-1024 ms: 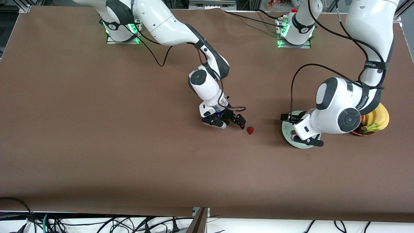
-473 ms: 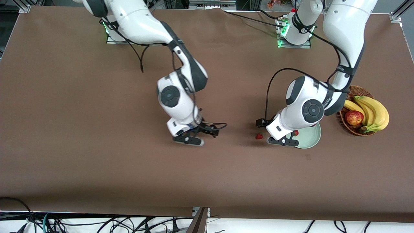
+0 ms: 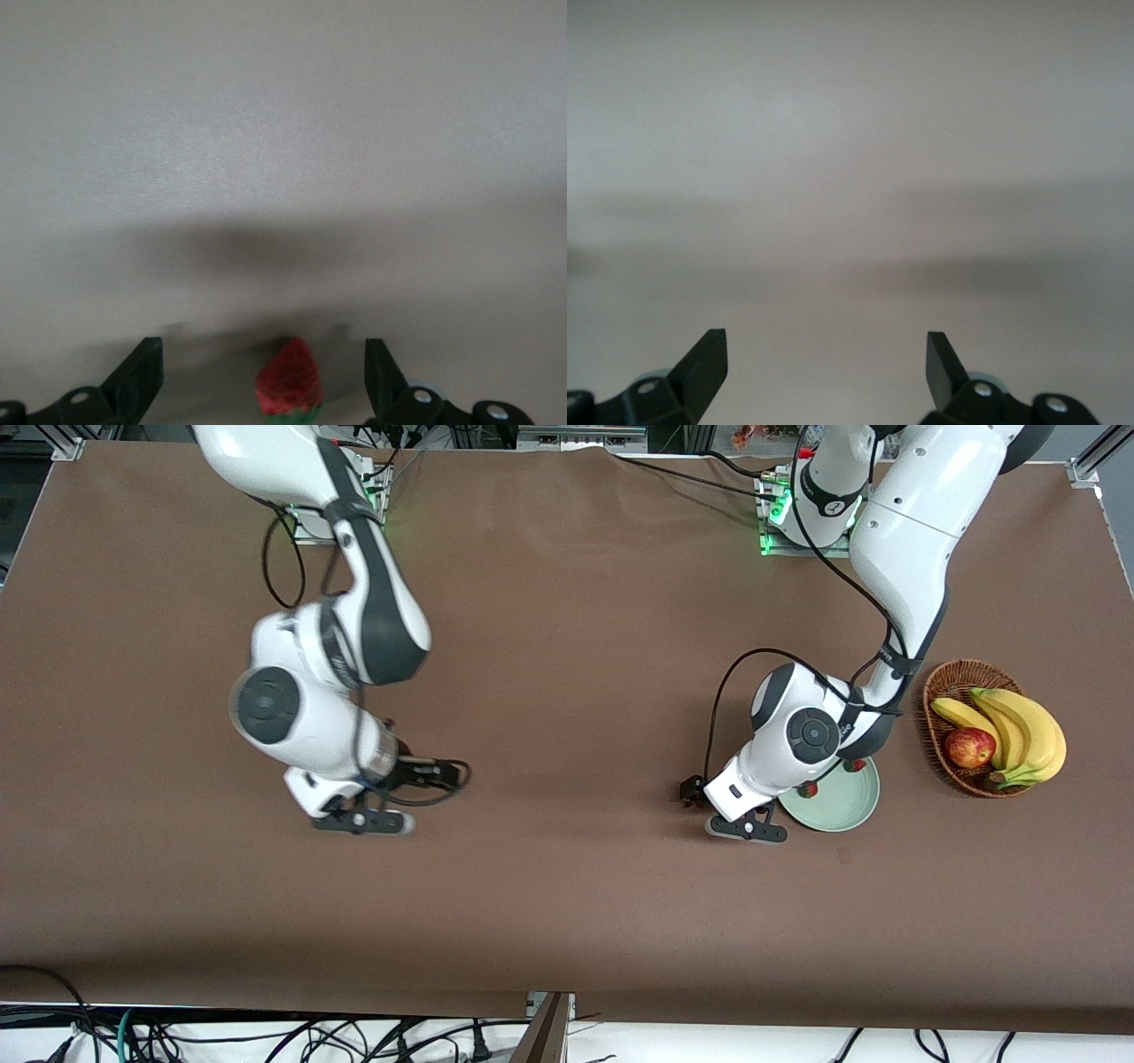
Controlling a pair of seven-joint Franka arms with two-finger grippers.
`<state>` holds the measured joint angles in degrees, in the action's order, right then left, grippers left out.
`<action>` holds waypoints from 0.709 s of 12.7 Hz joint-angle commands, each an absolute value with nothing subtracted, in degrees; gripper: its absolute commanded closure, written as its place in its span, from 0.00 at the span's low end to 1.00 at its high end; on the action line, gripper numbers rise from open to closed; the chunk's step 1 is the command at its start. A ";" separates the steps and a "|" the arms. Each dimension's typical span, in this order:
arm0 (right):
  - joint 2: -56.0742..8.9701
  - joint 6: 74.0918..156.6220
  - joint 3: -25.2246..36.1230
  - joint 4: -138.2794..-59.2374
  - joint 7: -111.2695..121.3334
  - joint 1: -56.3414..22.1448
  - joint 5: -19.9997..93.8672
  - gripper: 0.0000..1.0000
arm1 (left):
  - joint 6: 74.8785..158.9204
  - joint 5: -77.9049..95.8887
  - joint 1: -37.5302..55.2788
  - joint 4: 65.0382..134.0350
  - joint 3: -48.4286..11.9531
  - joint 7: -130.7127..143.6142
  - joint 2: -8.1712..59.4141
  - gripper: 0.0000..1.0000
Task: Collect all strawberries into plate
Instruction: 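Grasp the third strawberry with the left gripper while the right gripper withdraws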
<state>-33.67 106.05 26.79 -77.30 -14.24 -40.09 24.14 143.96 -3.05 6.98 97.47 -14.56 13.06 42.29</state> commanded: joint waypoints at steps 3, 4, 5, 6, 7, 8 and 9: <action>-19.53 95.64 28.74 -83.58 -13.10 -41.40 13.99 0.01 | 144.23 -4.57 8.70 98.96 -14.33 16.70 42.36 0.15; -17.95 94.41 29.09 -83.85 -11.27 -41.40 12.84 0.01 | 144.14 -4.57 8.70 99.83 -14.33 16.70 42.19 0.40; -16.80 92.65 30.66 -83.85 -8.20 -41.40 11.88 0.01 | 143.88 -4.57 8.61 99.84 -14.33 16.96 41.93 0.64; -16.27 91.51 31.46 -83.76 -6.43 -41.40 11.78 0.01 | 143.79 -4.66 8.44 99.93 -14.33 16.70 41.75 0.86; -14.95 90.45 31.20 -83.93 -6.42 -40.35 11.78 0.01 | 143.70 -4.66 8.35 99.93 -14.24 16.61 41.14 1.00; -14.33 89.22 30.16 -83.94 -6.59 -38.43 11.78 0.01 | 143.53 -4.66 8.35 99.84 -14.15 16.52 40.26 1.00; -13.37 88.86 28.23 -83.94 -6.42 -36.23 11.69 0.01 | 141.96 -4.75 8.18 99.76 -13.98 16.44 39.04 1.00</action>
